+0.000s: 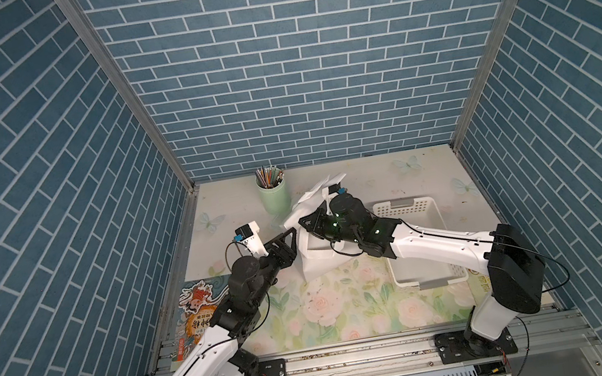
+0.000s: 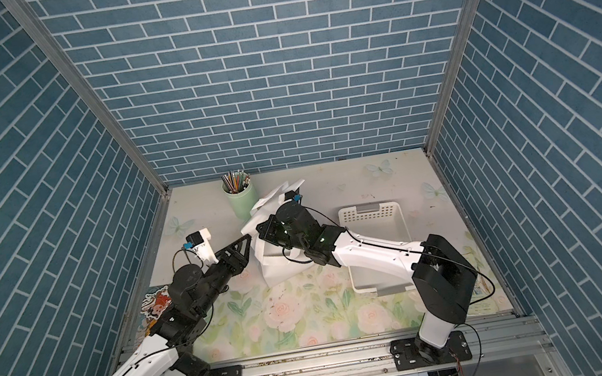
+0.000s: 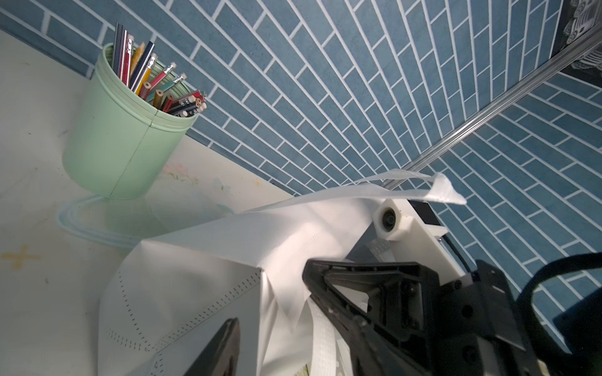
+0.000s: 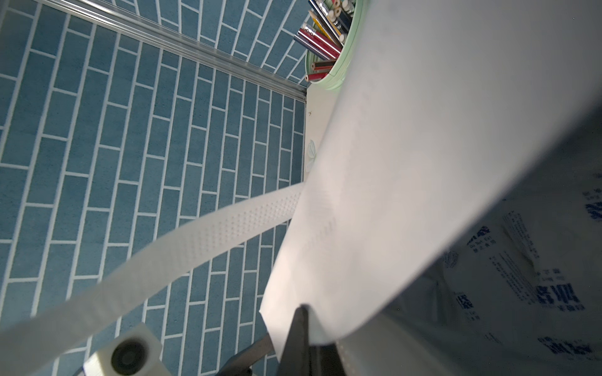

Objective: Place the ice pack in the delivery bag
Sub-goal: Seal the delivery bag at the center of the board.

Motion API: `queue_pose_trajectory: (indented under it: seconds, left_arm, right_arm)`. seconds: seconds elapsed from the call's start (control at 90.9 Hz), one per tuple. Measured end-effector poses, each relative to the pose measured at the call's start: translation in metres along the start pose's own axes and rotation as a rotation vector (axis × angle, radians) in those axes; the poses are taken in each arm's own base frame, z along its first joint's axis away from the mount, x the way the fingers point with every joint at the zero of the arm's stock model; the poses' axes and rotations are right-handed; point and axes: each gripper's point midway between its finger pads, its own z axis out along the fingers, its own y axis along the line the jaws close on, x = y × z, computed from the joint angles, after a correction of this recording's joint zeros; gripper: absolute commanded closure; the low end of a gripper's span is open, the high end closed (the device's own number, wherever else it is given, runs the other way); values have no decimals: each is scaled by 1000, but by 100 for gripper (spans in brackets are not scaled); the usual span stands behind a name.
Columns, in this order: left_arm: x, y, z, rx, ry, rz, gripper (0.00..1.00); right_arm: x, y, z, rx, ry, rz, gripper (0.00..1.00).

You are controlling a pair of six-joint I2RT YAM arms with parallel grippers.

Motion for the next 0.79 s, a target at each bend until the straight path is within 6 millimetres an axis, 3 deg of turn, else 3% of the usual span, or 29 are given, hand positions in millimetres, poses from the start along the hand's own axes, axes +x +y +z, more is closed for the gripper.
queue_pose_trajectory:
  seconds: [0.286,0.583,0.792]
  left_arm:
    - [-19,10,19,-40,-6,-155,39]
    - [-18,-1,19,10,29,-240,39]
    - [-17,-4,18,28,37,-262,46]
  right_arm:
    - [0,0,0,-1,0,0,100]
    - [1,2,0,-8,4,-1,100]
    - [1,4,1,-16,0,-2,100]
